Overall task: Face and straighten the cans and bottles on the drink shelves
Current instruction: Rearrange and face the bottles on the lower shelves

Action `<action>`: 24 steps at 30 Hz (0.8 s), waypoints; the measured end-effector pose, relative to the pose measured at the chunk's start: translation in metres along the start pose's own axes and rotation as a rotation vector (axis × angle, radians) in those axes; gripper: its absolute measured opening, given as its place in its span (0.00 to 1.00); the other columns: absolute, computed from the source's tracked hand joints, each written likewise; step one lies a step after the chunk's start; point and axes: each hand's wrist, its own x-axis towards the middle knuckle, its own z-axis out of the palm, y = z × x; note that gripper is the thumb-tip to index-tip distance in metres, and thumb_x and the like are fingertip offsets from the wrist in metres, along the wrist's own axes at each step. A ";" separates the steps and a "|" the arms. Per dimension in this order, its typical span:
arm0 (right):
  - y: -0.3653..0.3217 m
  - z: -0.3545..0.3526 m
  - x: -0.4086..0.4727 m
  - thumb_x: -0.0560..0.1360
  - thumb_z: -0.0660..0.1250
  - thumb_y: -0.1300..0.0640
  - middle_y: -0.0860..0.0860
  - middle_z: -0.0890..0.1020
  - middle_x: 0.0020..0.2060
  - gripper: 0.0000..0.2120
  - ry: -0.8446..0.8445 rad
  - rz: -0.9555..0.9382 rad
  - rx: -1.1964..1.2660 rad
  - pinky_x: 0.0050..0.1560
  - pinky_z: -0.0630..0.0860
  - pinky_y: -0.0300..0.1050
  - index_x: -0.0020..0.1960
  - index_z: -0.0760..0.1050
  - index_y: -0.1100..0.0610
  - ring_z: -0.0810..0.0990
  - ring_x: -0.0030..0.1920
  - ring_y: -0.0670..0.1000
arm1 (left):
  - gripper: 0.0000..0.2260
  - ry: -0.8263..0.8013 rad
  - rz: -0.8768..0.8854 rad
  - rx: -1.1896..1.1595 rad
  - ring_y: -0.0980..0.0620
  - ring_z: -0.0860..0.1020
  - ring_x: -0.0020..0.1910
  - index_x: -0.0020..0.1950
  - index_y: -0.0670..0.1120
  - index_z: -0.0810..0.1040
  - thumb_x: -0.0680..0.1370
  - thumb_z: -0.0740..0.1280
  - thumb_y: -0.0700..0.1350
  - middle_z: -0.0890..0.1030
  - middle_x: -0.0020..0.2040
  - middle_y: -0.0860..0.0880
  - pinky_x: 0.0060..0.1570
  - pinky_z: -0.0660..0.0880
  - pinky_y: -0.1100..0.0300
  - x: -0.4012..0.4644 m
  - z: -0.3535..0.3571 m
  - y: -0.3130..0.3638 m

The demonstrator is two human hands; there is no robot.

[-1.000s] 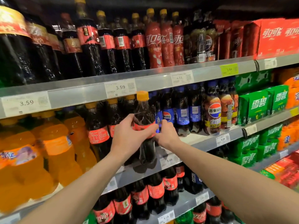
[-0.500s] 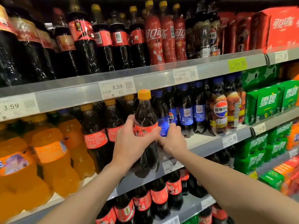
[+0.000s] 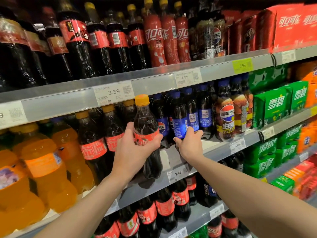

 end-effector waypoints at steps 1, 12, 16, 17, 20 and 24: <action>-0.002 0.000 0.000 0.79 0.70 0.50 0.62 0.65 0.64 0.24 -0.005 0.019 0.010 0.45 0.69 0.48 0.65 0.64 0.62 0.72 0.41 0.60 | 0.16 0.002 -0.001 -0.001 0.67 0.80 0.43 0.54 0.56 0.74 0.71 0.77 0.53 0.82 0.45 0.67 0.40 0.73 0.75 0.000 0.000 -0.001; 0.002 -0.008 -0.023 0.79 0.70 0.55 0.59 0.69 0.59 0.16 -0.019 -0.107 0.052 0.46 0.70 0.44 0.59 0.67 0.60 0.72 0.44 0.54 | 0.17 0.003 -0.017 -0.008 0.65 0.81 0.43 0.53 0.57 0.74 0.71 0.77 0.56 0.83 0.45 0.62 0.42 0.74 0.66 -0.004 -0.001 0.000; -0.008 -0.003 -0.049 0.81 0.63 0.49 0.53 0.74 0.48 0.12 -0.054 -0.371 0.006 0.51 0.73 0.50 0.45 0.74 0.56 0.74 0.48 0.54 | 0.18 -0.023 -0.011 0.050 0.66 0.80 0.42 0.53 0.58 0.73 0.70 0.76 0.59 0.83 0.44 0.62 0.42 0.76 0.63 -0.011 -0.004 0.005; -0.016 -0.006 -0.056 0.82 0.61 0.51 0.53 0.77 0.45 0.13 -0.089 -0.398 0.074 0.50 0.73 0.50 0.44 0.75 0.57 0.76 0.48 0.54 | 0.18 -0.043 -0.014 0.080 0.66 0.80 0.42 0.52 0.59 0.72 0.70 0.76 0.61 0.82 0.44 0.61 0.43 0.77 0.61 -0.014 -0.005 0.007; -0.033 -0.020 -0.071 0.84 0.54 0.56 0.50 0.81 0.36 0.17 -0.251 -0.362 0.327 0.43 0.73 0.48 0.41 0.76 0.53 0.79 0.39 0.49 | 0.18 -0.085 -0.030 0.124 0.66 0.79 0.43 0.54 0.60 0.72 0.70 0.74 0.64 0.82 0.44 0.59 0.47 0.78 0.60 -0.021 -0.010 0.013; -0.048 -0.041 -0.091 0.86 0.46 0.45 0.53 0.77 0.25 0.29 -0.320 -0.329 0.297 0.39 0.70 0.50 0.33 0.71 0.55 0.76 0.30 0.51 | 0.19 -0.081 -0.117 0.040 0.63 0.81 0.44 0.52 0.59 0.75 0.69 0.75 0.65 0.84 0.44 0.60 0.47 0.79 0.58 -0.034 -0.026 0.017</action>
